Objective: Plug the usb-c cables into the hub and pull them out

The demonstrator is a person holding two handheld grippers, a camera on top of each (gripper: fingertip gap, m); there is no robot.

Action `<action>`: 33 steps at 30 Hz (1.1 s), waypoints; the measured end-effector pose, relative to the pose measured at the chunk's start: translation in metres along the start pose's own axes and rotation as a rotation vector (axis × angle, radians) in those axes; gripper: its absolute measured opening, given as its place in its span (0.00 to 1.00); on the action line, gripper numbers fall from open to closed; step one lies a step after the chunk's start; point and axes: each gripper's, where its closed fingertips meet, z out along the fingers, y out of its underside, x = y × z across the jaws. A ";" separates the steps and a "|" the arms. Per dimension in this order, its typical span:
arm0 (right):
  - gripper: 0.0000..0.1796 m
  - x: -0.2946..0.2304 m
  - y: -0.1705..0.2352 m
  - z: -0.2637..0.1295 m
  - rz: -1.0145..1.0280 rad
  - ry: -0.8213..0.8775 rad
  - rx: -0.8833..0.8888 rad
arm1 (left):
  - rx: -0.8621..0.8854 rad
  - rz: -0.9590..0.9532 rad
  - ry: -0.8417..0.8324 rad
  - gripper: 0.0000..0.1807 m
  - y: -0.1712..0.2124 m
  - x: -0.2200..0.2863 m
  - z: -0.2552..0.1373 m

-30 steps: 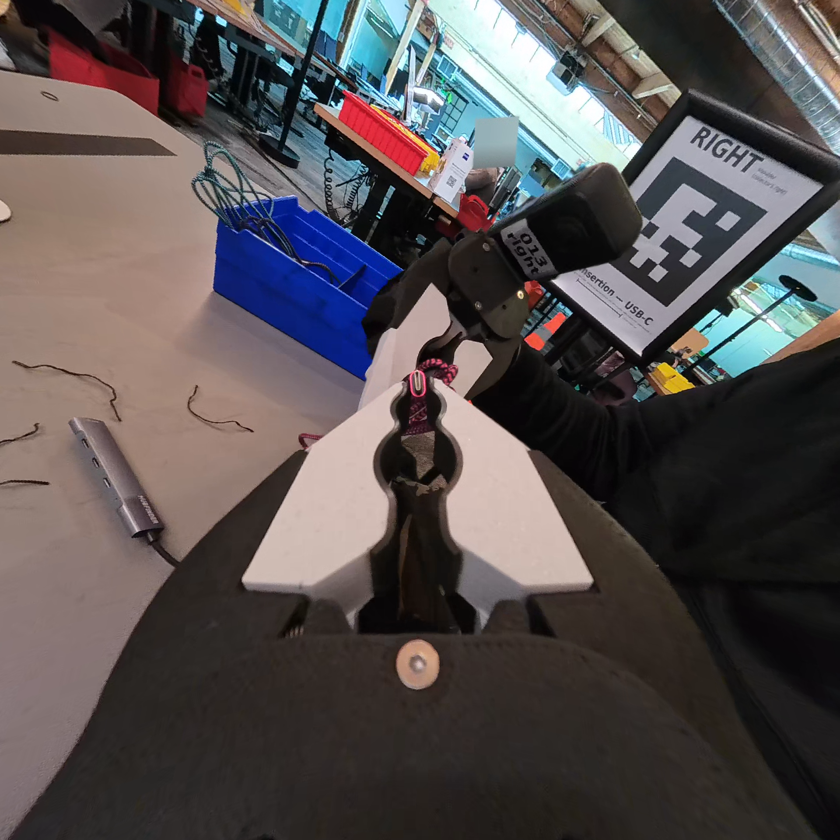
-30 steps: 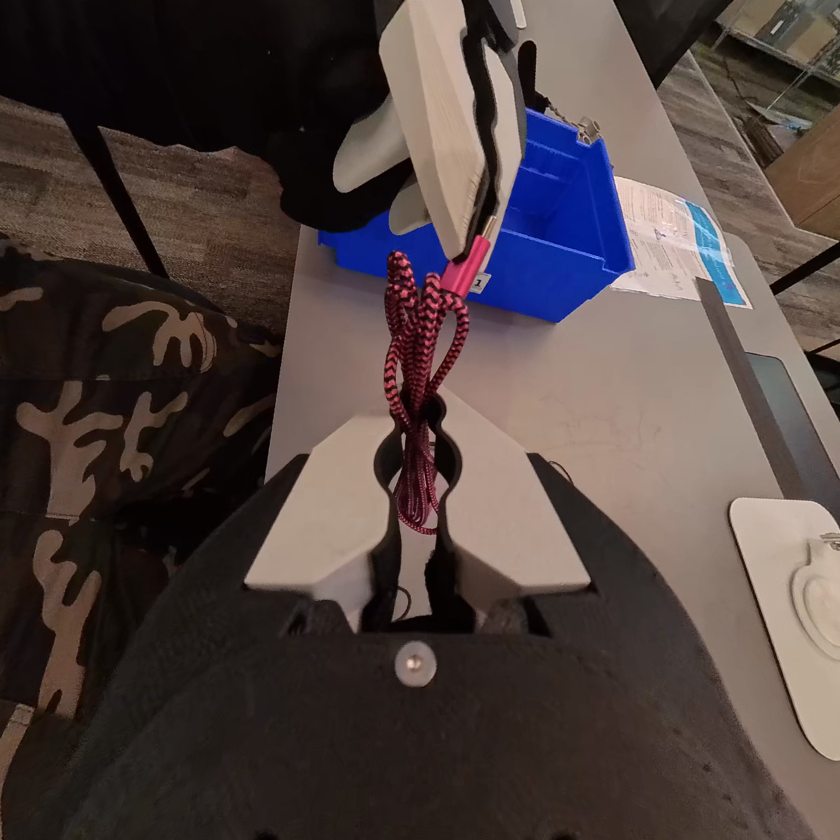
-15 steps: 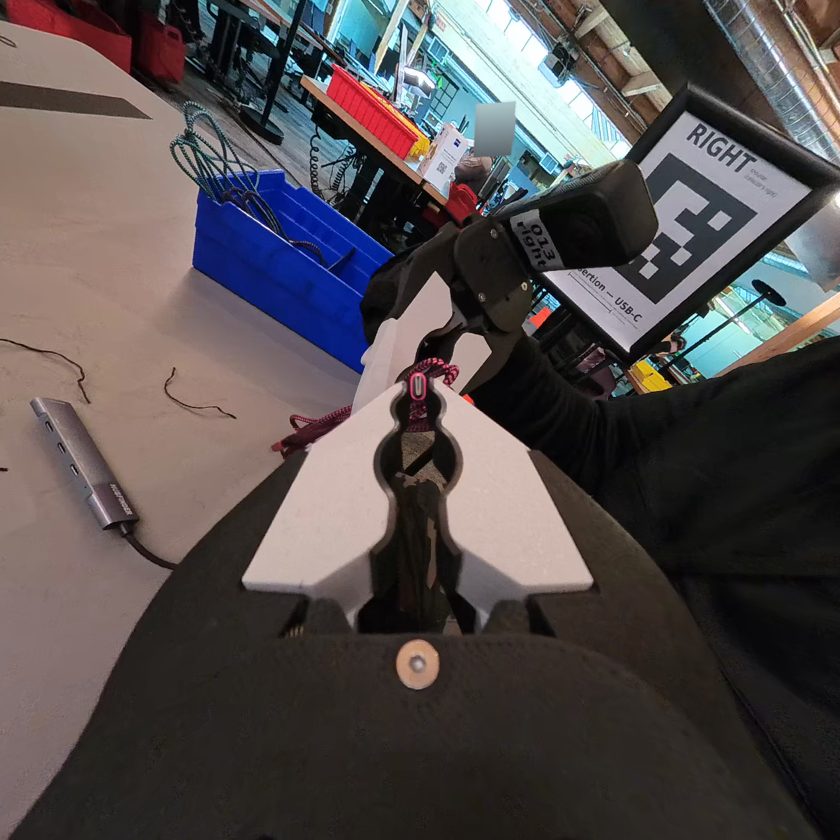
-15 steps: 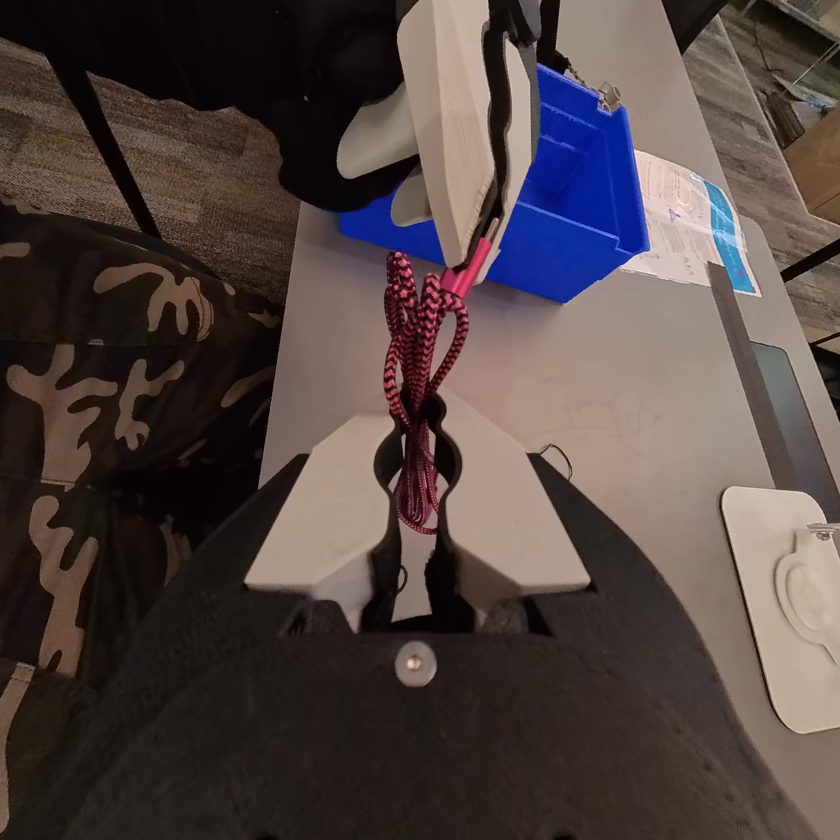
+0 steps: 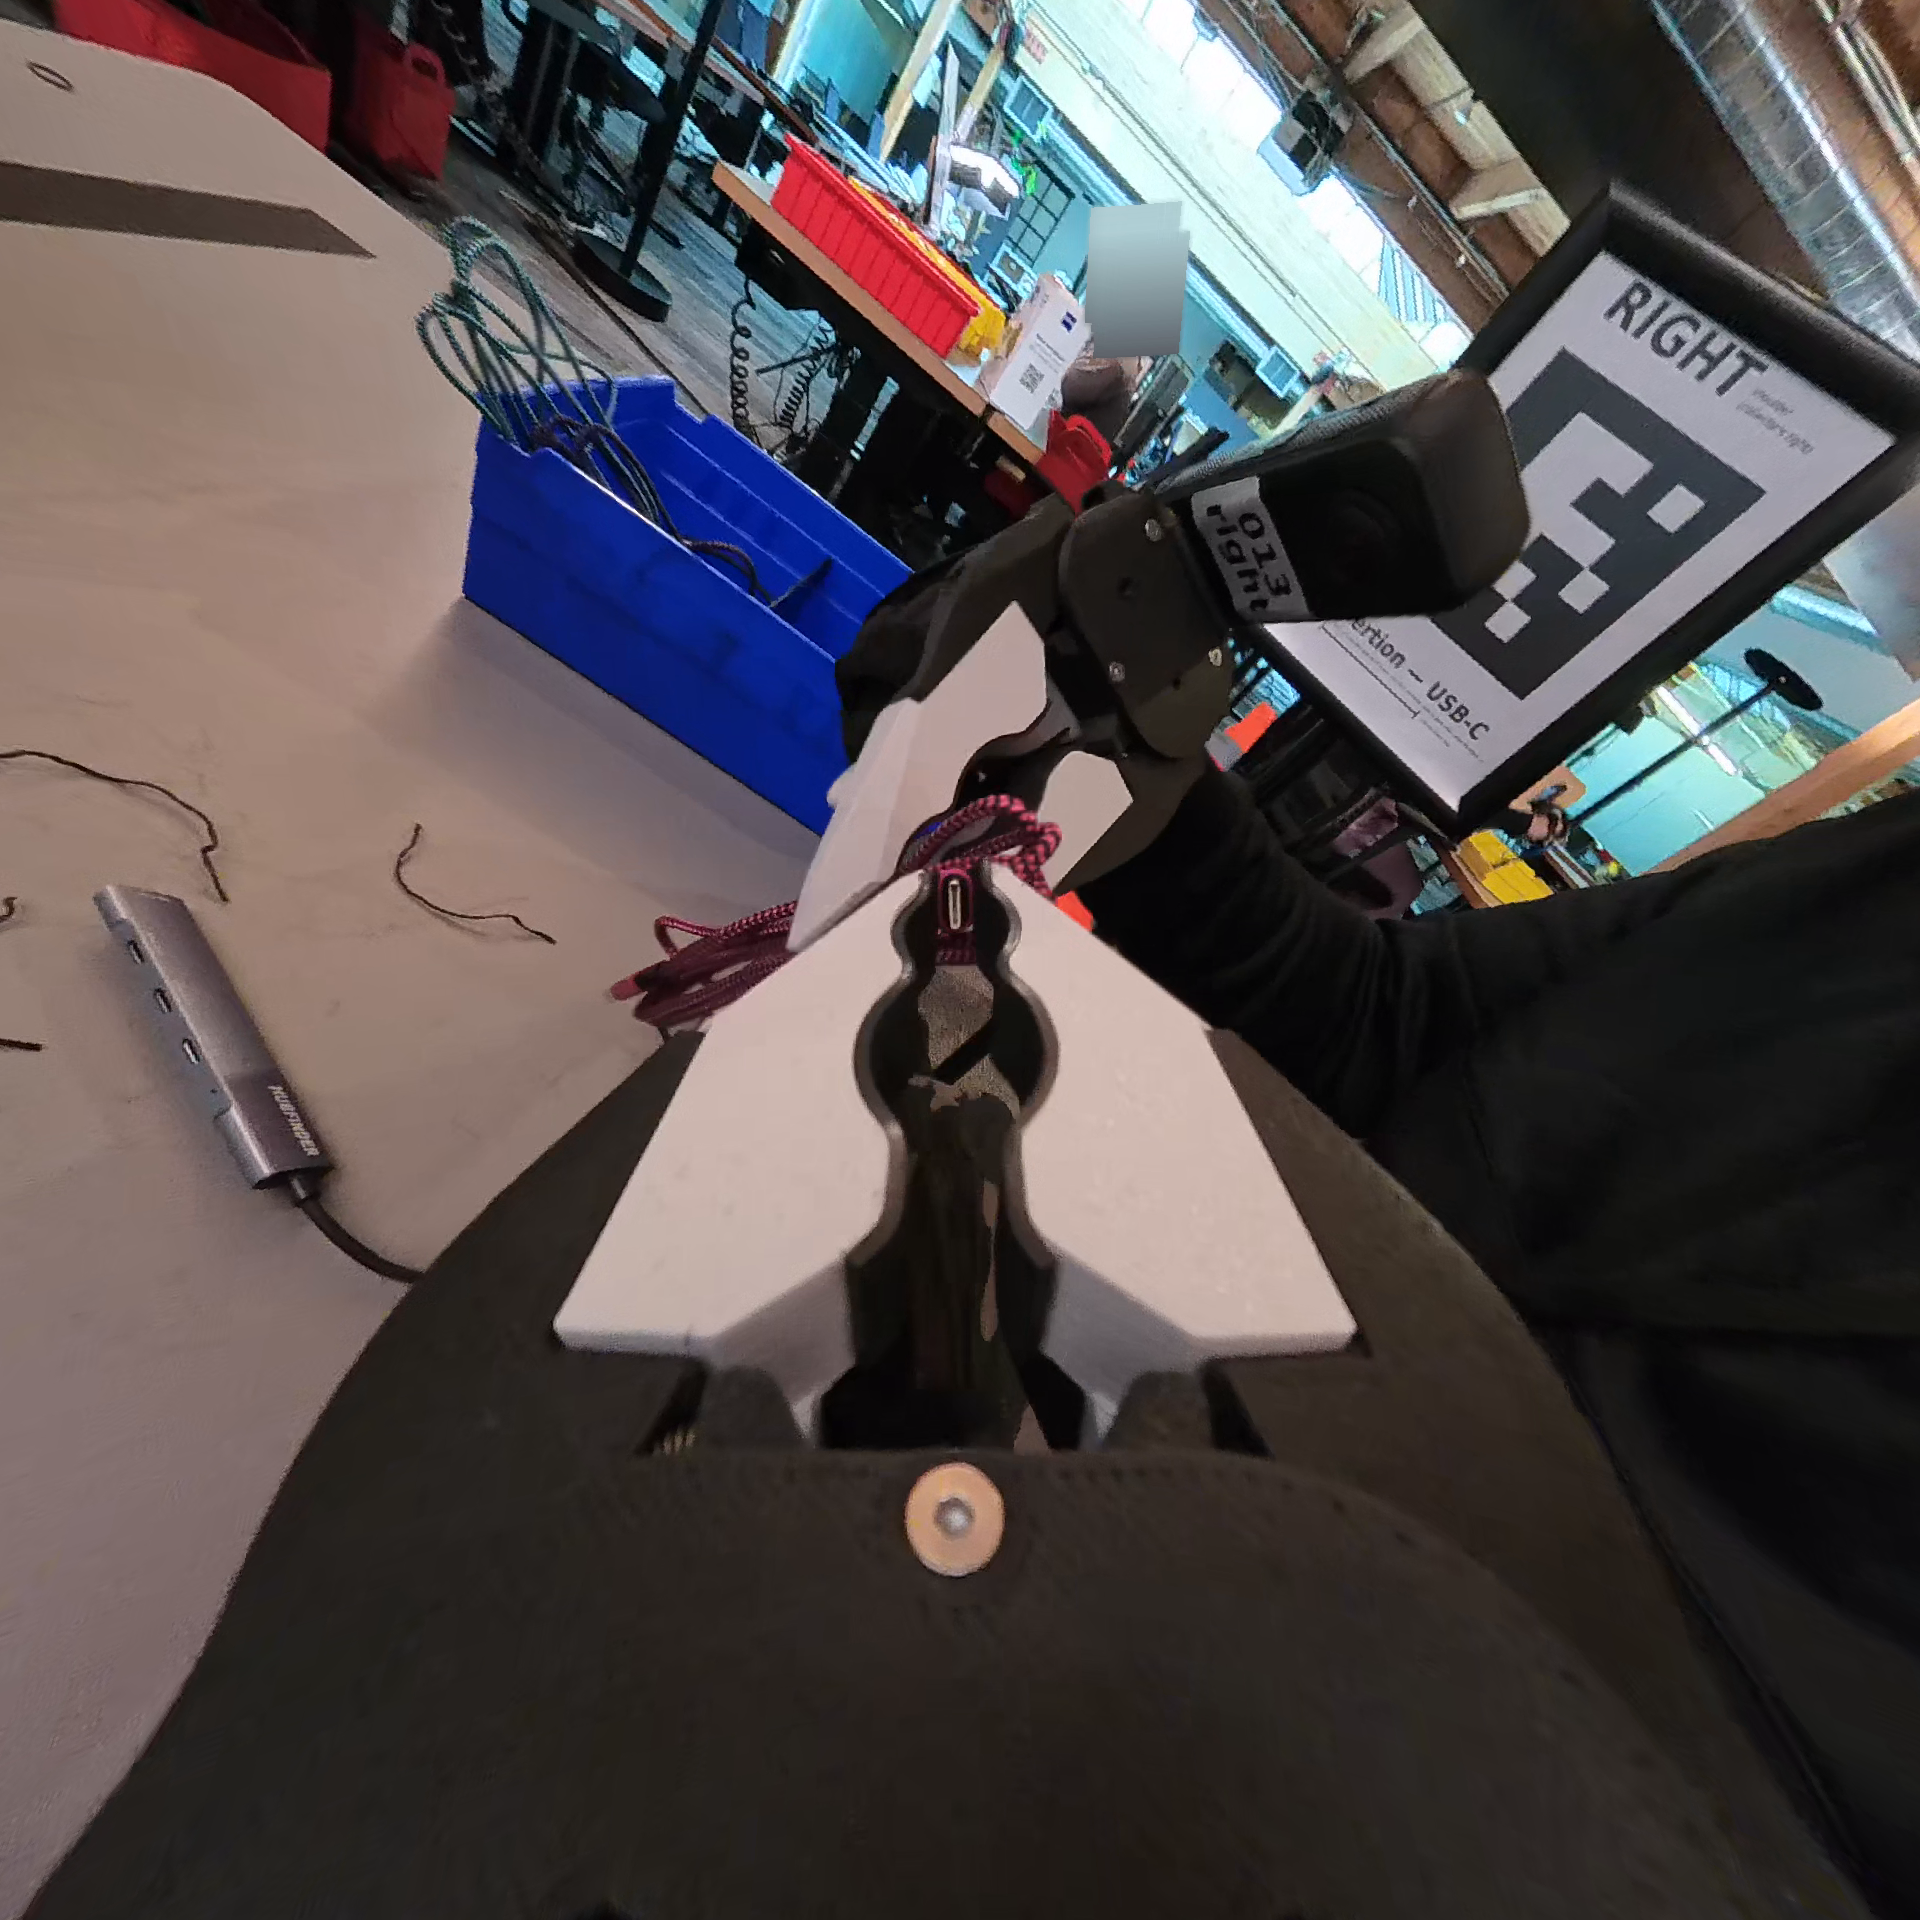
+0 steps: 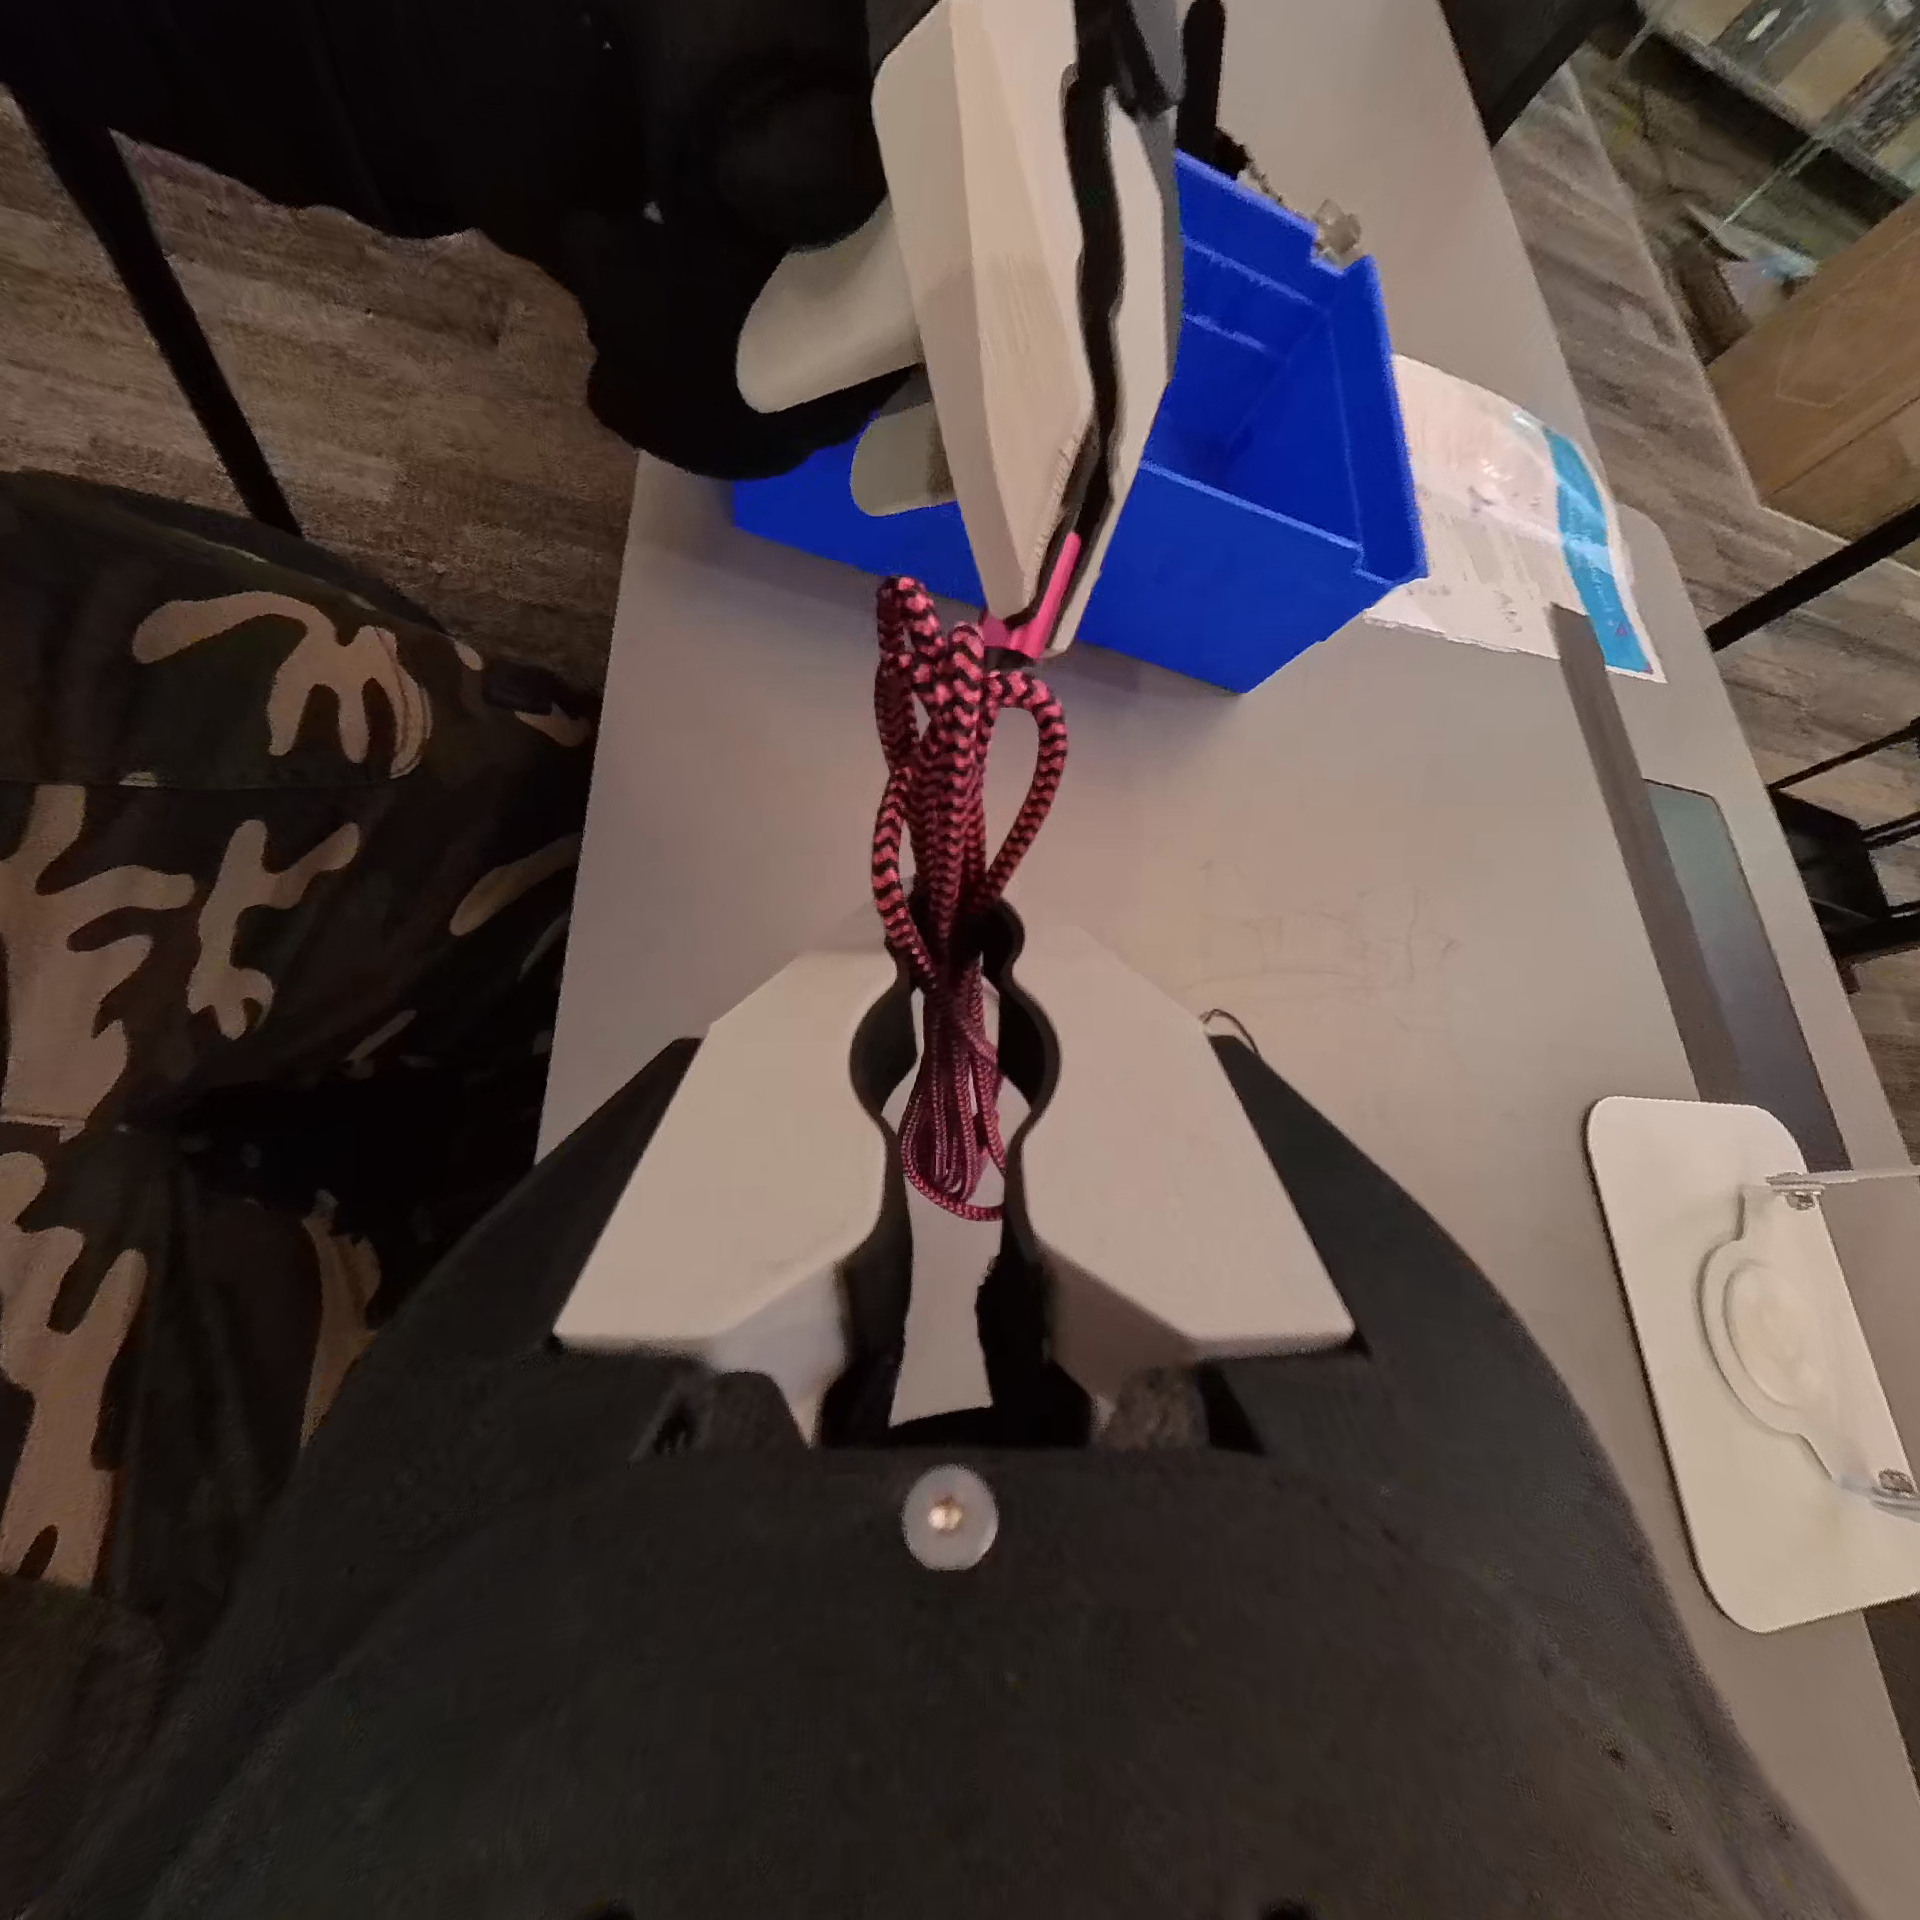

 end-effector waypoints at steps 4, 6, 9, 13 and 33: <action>0.10 0.008 0.005 0.003 0.001 0.042 0.007 | 0.052 -0.042 -0.032 0.02 -0.006 -0.010 -0.006; 0.09 0.009 0.015 0.005 -0.011 0.043 -0.019 | 0.080 -0.050 -0.063 0.02 -0.010 -0.017 -0.011; 0.08 0.016 0.043 0.006 0.007 0.068 -0.141 | 0.137 -0.062 -0.098 0.02 -0.018 -0.024 -0.021; 0.02 0.036 0.081 -0.005 0.134 0.136 -0.313 | 0.189 -0.065 -0.118 0.02 -0.027 -0.028 -0.031; 0.15 0.049 -0.061 -0.036 -0.093 0.392 0.299 | 0.257 -0.214 0.178 0.02 -0.027 -0.006 -0.023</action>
